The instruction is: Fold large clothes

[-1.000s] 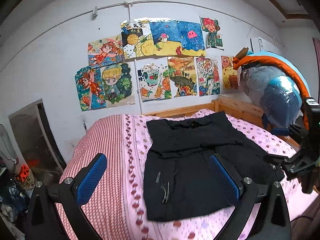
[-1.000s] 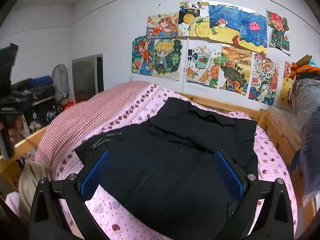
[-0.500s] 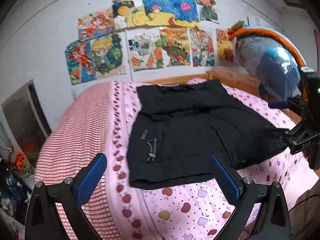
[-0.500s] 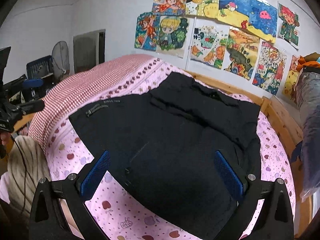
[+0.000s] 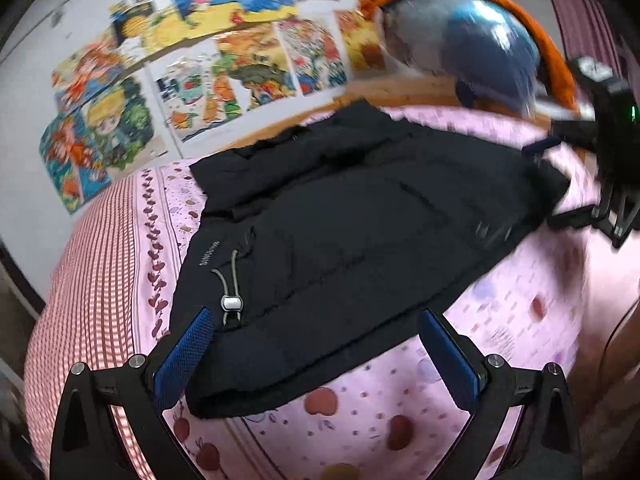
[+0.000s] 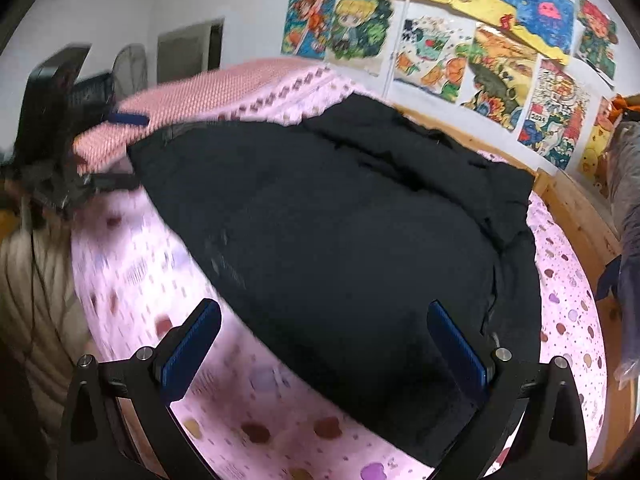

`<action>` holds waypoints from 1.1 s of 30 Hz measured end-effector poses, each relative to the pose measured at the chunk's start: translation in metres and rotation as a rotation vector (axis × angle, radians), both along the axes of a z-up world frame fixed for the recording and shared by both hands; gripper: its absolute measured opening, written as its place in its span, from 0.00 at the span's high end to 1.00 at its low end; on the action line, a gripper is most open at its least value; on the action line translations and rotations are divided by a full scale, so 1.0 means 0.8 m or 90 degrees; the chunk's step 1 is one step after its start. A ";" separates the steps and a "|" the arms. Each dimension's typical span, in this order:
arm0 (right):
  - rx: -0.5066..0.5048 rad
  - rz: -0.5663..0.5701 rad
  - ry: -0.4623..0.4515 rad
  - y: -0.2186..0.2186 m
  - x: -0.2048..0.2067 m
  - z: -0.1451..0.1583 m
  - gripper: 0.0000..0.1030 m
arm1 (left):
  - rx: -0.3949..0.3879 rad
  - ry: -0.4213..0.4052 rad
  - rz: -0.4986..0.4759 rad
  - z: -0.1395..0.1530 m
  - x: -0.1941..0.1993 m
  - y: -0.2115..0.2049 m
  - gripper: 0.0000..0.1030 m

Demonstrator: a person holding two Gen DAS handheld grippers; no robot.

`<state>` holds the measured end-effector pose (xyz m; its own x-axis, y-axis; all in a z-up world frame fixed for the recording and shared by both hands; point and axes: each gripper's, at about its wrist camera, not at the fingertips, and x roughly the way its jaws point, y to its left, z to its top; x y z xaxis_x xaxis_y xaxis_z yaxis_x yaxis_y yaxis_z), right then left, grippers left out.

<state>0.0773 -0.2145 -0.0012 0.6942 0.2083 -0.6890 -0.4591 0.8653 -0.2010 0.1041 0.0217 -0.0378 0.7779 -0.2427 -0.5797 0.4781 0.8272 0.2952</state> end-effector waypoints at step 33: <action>-0.291 -0.165 -0.138 0.008 -0.025 -0.042 0.02 | 0.127 -0.217 0.084 -0.022 -0.003 -0.027 0.01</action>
